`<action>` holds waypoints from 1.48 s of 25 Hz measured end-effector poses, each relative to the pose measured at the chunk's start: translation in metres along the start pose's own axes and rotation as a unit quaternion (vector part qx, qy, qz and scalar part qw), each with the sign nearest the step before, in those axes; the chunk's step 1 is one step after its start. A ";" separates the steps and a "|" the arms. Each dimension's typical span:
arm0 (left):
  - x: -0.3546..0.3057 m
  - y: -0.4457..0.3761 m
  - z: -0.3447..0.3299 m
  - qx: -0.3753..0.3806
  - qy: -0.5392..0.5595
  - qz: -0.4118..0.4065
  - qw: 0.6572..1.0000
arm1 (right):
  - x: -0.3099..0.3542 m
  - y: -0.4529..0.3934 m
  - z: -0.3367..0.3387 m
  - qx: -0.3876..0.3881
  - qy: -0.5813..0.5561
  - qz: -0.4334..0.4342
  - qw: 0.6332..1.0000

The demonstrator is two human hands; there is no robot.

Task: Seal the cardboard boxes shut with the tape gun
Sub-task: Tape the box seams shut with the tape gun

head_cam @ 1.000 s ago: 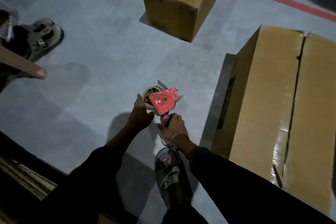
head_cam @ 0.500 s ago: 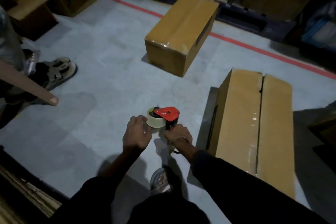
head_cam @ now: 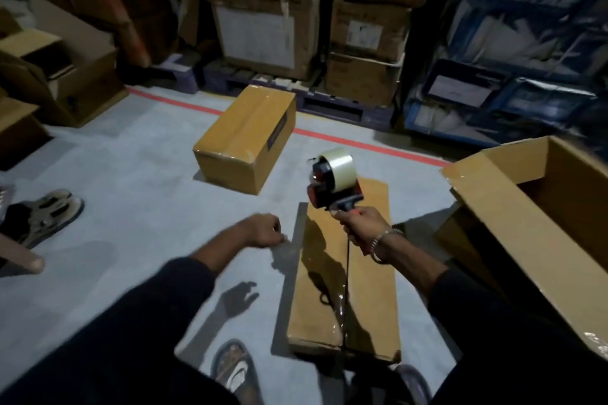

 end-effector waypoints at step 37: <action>-0.080 -0.008 -0.172 0.003 0.276 0.057 0.959 | -0.160 0.145 0.027 0.053 -0.384 -0.079 0.918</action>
Point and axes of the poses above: each hand's wrist, its own y-axis away from the middle knuckle, its own z-axis out of the back of the hand, x = y × z, the point moved 7 cm from there along -y, towards the middle knuckle, and after that the axes turned 10 degrees about x, right-handed, at the moved point
